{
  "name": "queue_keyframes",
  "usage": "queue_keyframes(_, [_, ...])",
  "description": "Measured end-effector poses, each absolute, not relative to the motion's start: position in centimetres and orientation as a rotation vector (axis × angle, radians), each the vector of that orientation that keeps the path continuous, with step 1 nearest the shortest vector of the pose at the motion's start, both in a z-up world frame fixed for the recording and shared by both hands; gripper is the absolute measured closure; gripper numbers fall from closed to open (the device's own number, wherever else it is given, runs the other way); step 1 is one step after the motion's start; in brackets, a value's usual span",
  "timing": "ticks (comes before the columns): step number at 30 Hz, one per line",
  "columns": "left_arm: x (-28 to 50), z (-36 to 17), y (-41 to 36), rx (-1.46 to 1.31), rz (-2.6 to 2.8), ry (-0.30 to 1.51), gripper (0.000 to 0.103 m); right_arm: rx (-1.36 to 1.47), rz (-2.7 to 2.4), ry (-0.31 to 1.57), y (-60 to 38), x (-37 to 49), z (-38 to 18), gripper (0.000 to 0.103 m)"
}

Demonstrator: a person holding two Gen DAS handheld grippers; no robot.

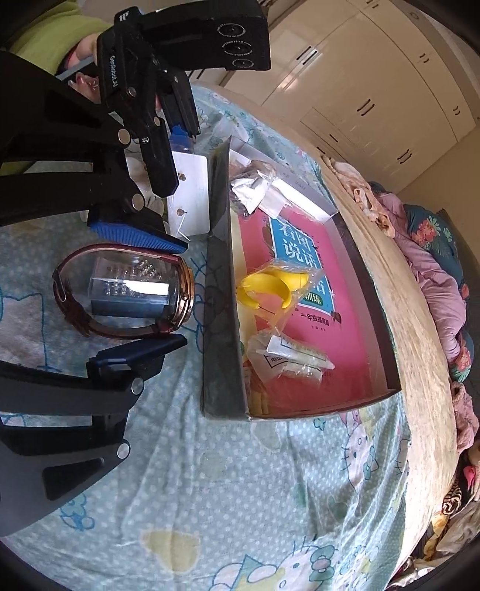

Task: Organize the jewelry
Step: 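Grasp a clear packet of white items with the left tool while the right tool grasps the brown watch, then carry the clear packet and brown watch into the pink box with both tools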

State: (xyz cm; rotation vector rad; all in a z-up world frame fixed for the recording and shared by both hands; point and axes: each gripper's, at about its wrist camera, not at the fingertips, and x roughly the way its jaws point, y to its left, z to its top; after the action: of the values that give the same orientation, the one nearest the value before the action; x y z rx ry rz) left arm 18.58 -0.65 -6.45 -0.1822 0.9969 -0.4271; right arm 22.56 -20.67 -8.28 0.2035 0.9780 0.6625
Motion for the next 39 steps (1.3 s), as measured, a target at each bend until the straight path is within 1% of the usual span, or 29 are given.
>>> queue_keyframes(8, [19.1, -6.6, -0.4, -0.237, -0.433, 1.020, 0.069, 0.193, 0.639, 0.906, -22.1, 21.6, -6.1, 0.060])
queue_keyframes(10, [19.1, -6.5, -0.6, -0.236, -0.436, 1.026, 0.074, 0.203, 0.638, 0.897, -22.4, 21.6, -5.6, 0.060])
queue_keyframes(16, [18.8, -5.6, -0.6, -0.237, -0.442, 1.010, 0.079, 0.198, 0.627, 0.866, -22.6, 21.3, -4.3, 0.060])
queue_keyframes(26, [17.6, -2.5, 0.6, -0.213, -0.426, 0.929, 0.081, 0.182, 0.631, 0.806, -21.8, 20.5, -1.8, 0.060])
queue_keyframes(39, [17.0, 1.1, 5.7, -0.188, -0.253, 0.804, 0.081, 0.154, 0.652, 0.760, -20.7, 20.4, -0.7, 0.060])
